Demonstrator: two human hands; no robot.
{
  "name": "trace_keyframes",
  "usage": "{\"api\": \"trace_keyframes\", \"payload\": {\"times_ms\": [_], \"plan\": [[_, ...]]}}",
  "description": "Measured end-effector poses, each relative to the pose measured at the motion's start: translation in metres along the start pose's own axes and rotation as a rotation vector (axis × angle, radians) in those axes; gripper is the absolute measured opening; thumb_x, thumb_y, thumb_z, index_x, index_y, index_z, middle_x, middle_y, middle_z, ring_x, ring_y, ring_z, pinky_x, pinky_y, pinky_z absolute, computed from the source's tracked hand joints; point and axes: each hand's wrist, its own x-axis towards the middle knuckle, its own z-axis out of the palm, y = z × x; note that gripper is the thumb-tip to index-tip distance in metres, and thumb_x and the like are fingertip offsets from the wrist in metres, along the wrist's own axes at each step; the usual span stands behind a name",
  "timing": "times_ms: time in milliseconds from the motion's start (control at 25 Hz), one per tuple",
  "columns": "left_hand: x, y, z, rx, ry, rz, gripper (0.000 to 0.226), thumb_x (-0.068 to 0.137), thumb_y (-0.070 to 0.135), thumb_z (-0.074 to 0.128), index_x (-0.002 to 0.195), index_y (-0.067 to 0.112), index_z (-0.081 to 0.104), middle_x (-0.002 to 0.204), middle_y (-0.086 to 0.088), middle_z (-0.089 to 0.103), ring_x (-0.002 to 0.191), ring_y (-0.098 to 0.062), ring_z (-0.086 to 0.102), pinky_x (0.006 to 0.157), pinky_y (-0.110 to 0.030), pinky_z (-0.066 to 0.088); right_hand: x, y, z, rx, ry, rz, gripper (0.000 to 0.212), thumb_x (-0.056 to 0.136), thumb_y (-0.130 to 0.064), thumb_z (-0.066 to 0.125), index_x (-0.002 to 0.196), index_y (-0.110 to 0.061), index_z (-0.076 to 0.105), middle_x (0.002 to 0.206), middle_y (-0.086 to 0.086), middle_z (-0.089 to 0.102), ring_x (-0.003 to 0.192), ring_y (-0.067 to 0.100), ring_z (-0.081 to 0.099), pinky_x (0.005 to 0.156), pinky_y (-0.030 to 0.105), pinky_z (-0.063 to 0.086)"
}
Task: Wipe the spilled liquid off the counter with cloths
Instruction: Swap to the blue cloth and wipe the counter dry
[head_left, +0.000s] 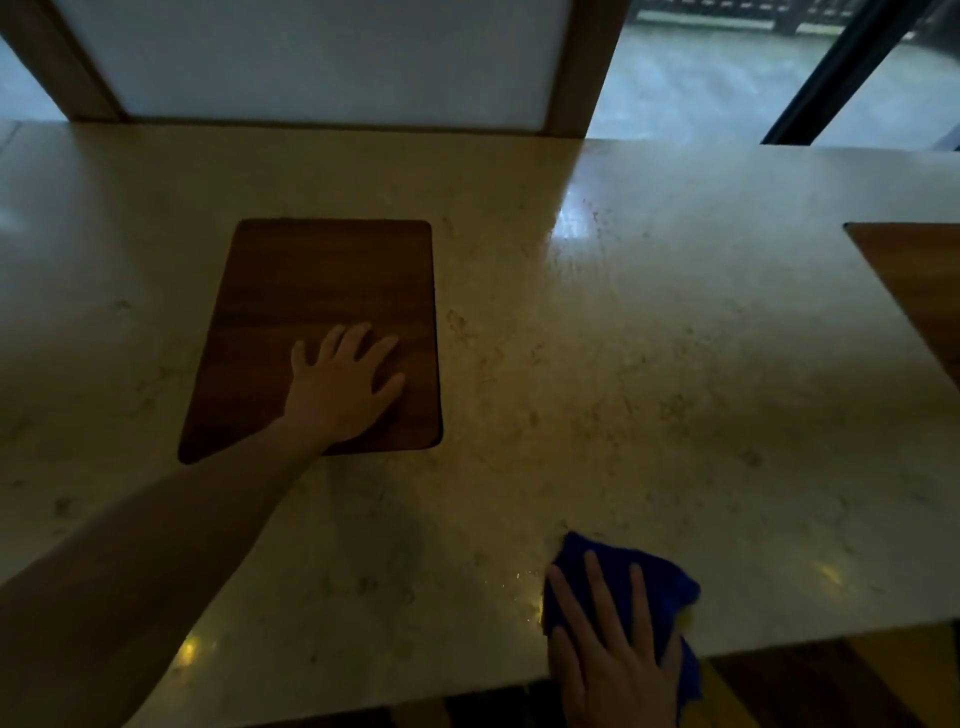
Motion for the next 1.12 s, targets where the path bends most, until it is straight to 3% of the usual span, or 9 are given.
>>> {"api": "trace_keyframes", "payload": {"times_ms": [160,280,320,480,680,880,1000,1120], "plan": [[0.032,-0.032,-0.011,-0.040,0.094,-0.052,0.063,0.093,0.068,0.022,0.151,0.042,0.018,0.163,-0.001,0.012,0.150,-0.029,0.006,0.114,-0.068,0.010,0.060,-0.023,-0.015,0.045,-0.042,0.077,0.055,0.098,-0.060,0.007,0.148,-0.049,0.030,0.162,-0.010,0.021,0.151,0.026,0.004,0.097,0.072,0.030],[0.064,-0.057,-0.013,-0.041,0.083,-0.020,0.071,0.087,0.077,0.010,0.151,0.046,0.014,0.163,0.001,0.010,0.150,-0.028,0.003,0.115,-0.069,0.004,0.159,-0.040,-0.048,0.101,-0.021,0.080,0.054,0.092,-0.064,-0.010,0.146,-0.060,-0.011,0.162,-0.018,-0.016,0.147,0.020,-0.026,0.112,0.069,0.007],[0.072,-0.062,-0.010,-0.029,0.087,-0.009,0.073,0.085,0.079,0.006,0.150,0.048,0.012,0.163,0.001,0.010,0.150,-0.027,0.002,0.114,-0.069,0.003,0.206,-0.043,-0.060,0.146,0.013,0.076,0.053,0.093,-0.062,-0.009,0.146,-0.058,-0.015,0.160,-0.019,-0.023,0.146,0.021,-0.030,0.114,0.066,-0.002],[0.087,-0.071,0.002,0.012,0.103,0.023,0.071,0.086,0.078,0.005,0.150,0.049,0.011,0.162,0.000,0.010,0.151,-0.029,0.001,0.114,-0.069,0.000,0.437,-0.039,-0.114,0.126,0.177,0.136,0.051,0.103,-0.052,0.015,0.153,-0.050,0.008,0.165,-0.013,-0.008,0.150,0.028,-0.014,0.112,0.068,-0.005],[0.085,-0.071,0.008,0.052,0.141,0.040,0.066,0.091,0.073,0.017,0.151,0.045,0.019,0.159,-0.004,0.020,0.149,-0.034,0.013,0.111,-0.074,0.010,0.647,-0.038,-0.170,0.135,0.178,0.267,0.053,0.100,-0.049,0.015,0.153,-0.046,0.012,0.166,-0.006,0.000,0.149,0.038,-0.010,0.110,0.072,-0.004],[0.088,-0.071,0.005,0.062,0.124,0.040,0.067,0.090,0.074,0.017,0.151,0.045,0.019,0.160,-0.004,0.018,0.149,-0.034,0.011,0.110,-0.074,0.009,0.668,-0.062,-0.176,0.088,0.179,0.072,0.054,0.099,-0.053,0.012,0.153,-0.047,0.011,0.166,-0.005,0.000,0.150,0.038,-0.006,0.110,0.074,-0.004],[0.086,-0.071,0.004,0.036,0.116,0.027,0.068,0.088,0.076,0.014,0.150,0.049,0.012,0.161,-0.001,0.011,0.150,-0.031,0.003,0.112,-0.072,0.003,0.622,-0.076,-0.167,-0.015,0.140,-0.183,0.051,0.101,-0.051,0.014,0.151,-0.051,0.011,0.166,-0.010,0.000,0.151,0.032,-0.003,0.112,0.071,0.001],[0.084,-0.069,-0.002,0.031,0.086,0.026,0.068,0.087,0.077,0.010,0.149,0.051,0.007,0.162,0.002,0.006,0.150,-0.027,-0.003,0.114,-0.070,-0.002,0.531,-0.090,-0.147,-0.061,0.093,-0.322,0.050,0.101,-0.054,0.011,0.151,-0.054,0.007,0.165,-0.014,-0.002,0.151,0.026,-0.005,0.114,0.065,0.007]]}}
